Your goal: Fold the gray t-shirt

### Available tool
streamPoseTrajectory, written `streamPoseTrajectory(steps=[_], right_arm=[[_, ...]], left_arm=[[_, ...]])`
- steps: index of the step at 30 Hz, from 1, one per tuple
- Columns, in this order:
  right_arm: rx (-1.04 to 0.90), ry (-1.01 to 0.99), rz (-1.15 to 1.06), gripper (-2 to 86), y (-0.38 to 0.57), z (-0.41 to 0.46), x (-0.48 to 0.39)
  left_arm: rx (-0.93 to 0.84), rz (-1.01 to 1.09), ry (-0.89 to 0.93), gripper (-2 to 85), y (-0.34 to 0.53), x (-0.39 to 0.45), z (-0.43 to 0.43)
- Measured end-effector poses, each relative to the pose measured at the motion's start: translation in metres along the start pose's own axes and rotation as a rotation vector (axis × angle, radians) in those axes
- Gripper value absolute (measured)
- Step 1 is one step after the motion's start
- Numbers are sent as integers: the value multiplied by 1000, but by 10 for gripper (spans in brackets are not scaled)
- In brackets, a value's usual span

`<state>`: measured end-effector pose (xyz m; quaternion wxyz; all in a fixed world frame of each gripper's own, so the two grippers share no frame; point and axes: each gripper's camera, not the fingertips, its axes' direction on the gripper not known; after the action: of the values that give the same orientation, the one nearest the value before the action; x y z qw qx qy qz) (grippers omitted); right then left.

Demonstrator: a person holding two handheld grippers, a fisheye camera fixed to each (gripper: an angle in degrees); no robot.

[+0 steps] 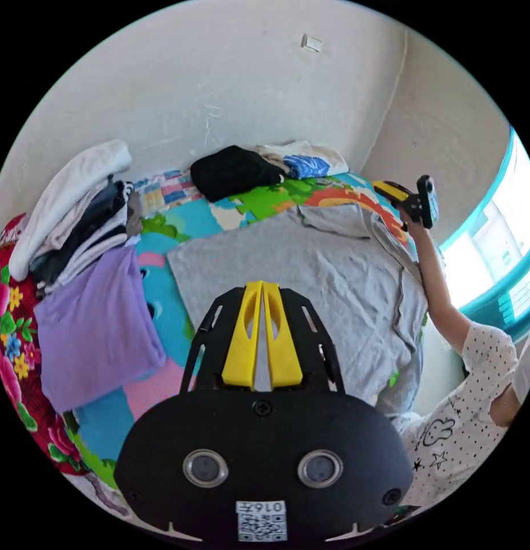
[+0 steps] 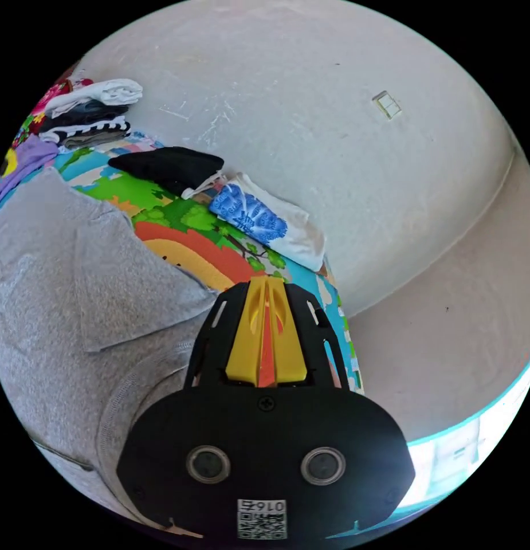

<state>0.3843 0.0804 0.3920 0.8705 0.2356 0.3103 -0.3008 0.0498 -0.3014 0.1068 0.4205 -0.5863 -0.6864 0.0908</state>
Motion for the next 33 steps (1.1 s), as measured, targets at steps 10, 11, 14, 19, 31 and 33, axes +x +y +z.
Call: streamPoseTrajectory(steps=[10, 11, 14, 19, 31, 33], right_arm=[[362, 68, 242, -5, 7, -202, 3], [371, -19, 220, -5, 2, -222, -4], [401, -170, 163, -4, 2, -268, -33], [402, -281, 84, -4, 27, -327, -83], [557, -393, -358, 24, 149, -478, -283], [623, -401, -485, 35, 170, -506, -331]], left_arm=[[150, -384, 354, 53, 310, -52, 7], [163, -385, 390, 56, 329, -51, 19], [200, -405, 442, 64, 361, -55, 47], [173, -427, 435, 91, 396, -61, 89], [229, -460, 482, -4, 469, -59, 163], [257, -467, 521, -8, 483, -61, 168]])
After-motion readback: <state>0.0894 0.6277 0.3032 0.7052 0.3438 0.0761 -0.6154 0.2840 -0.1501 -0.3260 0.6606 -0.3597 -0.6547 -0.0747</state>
